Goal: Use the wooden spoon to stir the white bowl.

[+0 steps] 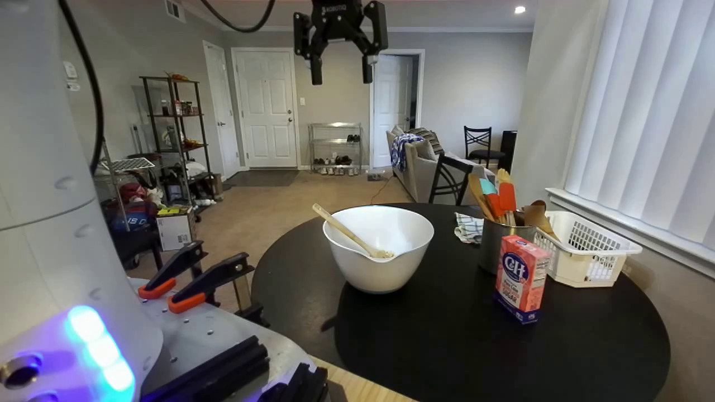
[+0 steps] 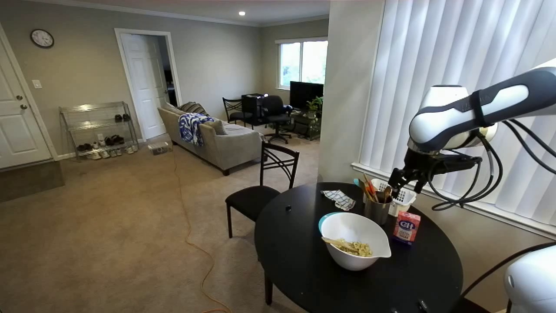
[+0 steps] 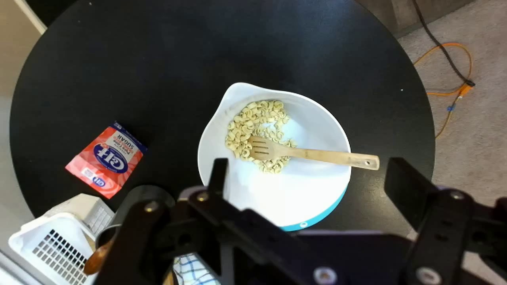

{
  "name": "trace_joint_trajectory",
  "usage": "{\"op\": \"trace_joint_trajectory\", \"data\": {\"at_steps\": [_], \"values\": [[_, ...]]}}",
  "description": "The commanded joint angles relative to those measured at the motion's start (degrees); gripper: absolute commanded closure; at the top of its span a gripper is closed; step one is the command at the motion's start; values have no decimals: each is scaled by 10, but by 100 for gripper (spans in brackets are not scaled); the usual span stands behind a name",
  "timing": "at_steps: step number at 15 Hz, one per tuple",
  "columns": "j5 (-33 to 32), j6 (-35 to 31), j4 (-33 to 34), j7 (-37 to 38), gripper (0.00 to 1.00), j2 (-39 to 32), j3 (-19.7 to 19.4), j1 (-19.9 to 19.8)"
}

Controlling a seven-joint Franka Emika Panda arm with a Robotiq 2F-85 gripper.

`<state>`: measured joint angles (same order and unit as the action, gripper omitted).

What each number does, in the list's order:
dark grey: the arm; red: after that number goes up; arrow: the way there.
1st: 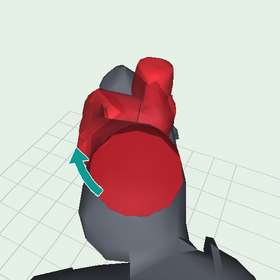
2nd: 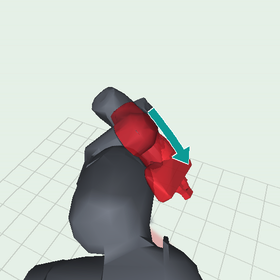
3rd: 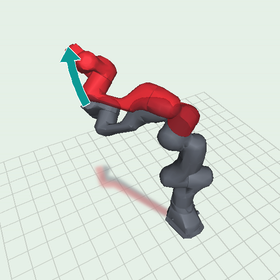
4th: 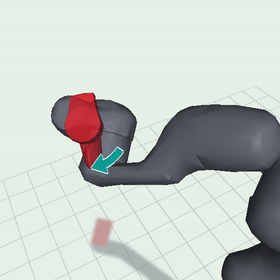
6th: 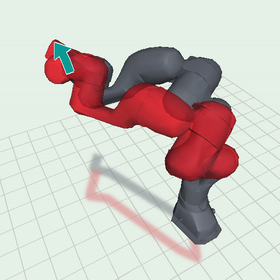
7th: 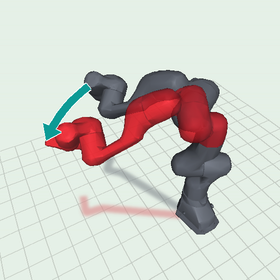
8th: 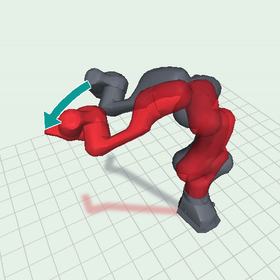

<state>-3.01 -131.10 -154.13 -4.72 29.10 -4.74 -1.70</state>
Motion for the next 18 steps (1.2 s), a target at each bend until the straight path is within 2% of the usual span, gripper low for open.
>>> {"op": "trace_joint_trajectory", "data": {"at_steps": [1, 4, 6, 8, 10, 13, 15, 16, 18], "values": [[-53, 0, 47, 54, 0, -39, 80, 9], [-117, 2, 103, 98, 0, -100, 150, 22], [-170, -8, 136, 136, 0, -149, 183, 22], [-251, -25, 160, 184, 0, -194, 204, 16], [-347, -37, 179, 242, 0, -235, 207, 18], [-459, -40, 205, 322, 0, -294, 184, 36], [-488, -36, 215, 338, 0, -326, 166, 47], [-455, -30, 198, 314, 0, -294, 161, 56], [-458, -30, 204, 317, 0, -311, 150, 63]]}}
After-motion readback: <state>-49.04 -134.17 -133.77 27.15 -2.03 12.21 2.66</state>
